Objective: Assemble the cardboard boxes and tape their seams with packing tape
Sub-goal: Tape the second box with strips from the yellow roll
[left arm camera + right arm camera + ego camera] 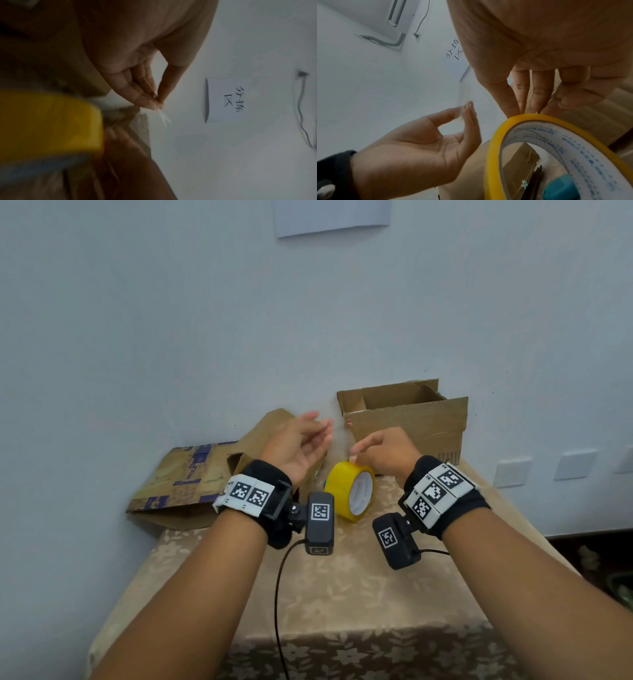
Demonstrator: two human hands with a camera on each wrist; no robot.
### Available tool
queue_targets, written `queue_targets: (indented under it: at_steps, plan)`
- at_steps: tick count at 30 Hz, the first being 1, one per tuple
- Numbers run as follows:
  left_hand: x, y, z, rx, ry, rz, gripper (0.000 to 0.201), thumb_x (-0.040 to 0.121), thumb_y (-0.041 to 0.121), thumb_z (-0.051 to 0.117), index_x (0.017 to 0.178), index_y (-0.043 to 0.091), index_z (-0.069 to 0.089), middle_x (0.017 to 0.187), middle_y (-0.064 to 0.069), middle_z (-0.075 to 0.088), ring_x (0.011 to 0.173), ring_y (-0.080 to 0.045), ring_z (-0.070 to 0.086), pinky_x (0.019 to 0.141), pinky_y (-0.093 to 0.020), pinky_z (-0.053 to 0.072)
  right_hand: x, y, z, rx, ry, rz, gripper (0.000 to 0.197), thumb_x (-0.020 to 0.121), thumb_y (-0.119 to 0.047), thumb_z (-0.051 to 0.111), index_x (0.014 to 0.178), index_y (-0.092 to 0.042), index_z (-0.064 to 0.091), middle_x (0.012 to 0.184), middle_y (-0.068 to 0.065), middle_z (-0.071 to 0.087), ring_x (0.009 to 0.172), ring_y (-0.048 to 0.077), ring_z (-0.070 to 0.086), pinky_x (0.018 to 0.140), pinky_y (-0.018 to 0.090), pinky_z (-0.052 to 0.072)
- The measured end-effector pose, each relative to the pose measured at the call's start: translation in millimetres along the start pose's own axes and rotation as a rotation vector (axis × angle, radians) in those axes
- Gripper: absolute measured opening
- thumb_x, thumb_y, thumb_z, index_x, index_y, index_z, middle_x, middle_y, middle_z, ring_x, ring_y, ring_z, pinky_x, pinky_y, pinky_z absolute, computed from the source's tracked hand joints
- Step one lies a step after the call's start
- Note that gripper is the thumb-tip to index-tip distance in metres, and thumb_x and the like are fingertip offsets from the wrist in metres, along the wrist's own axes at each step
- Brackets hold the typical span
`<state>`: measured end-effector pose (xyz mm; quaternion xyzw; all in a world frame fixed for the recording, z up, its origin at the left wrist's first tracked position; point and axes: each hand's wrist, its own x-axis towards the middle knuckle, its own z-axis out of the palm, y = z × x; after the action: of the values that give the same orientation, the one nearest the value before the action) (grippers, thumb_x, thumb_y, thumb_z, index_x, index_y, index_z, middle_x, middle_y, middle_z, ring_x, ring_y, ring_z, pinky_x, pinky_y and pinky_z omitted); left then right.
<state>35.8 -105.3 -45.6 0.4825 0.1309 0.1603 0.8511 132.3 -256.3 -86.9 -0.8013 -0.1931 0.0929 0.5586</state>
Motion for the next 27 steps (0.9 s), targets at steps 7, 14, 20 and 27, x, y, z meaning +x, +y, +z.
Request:
queue_targets:
  at_steps: [7,14,20,27]
  plan:
    - [1,-41,16,-0.273,0.02,-0.109,0.038,0.092,-0.012,0.06,0.126,0.004,0.054,0.085,-0.016,0.074,0.079,-0.022,0.069,0.073,-0.028,0.064,-2,4,-3,0.052,0.035,0.017,0.028,0.082,0.003,0.078,0.063,-0.016,0.071,0.072,0.002,0.07,0.068,0.015,0.062,0.059,0.03,0.052]
    - [-4,-40,29,-0.288,-0.037,-0.1,0.01,0.094,0.007,0.066,0.104,0.006,0.064,0.089,-0.009,0.072,0.087,-0.019,0.066,0.086,-0.031,0.056,-2,7,-7,0.092,0.009,0.078,0.02,0.085,0.004,0.076,0.079,-0.014,0.074,0.071,0.005,0.069,0.062,0.017,0.059,0.063,0.031,0.052]
    - [-3,-53,27,-0.334,-0.02,-0.03,0.028,0.098,0.014,0.065,0.124,0.004,0.061,0.1,-0.012,0.069,0.1,-0.023,0.065,0.09,-0.032,0.055,-1,6,-5,0.044,0.049,0.024,0.021,0.078,0.002,0.085,0.082,-0.017,0.075,0.09,0.008,0.075,0.088,0.023,0.073,0.082,0.042,0.063]
    - [0,-61,26,-0.31,-0.015,0.071,0.042,0.101,0.019,0.061,0.14,0.009,0.053,0.101,-0.015,0.068,0.096,-0.025,0.066,0.09,-0.034,0.055,-8,1,-3,0.037,0.088,0.017,0.027,0.077,-0.002,0.086,0.078,-0.026,0.075,0.093,0.001,0.074,0.088,0.019,0.071,0.069,0.033,0.059]
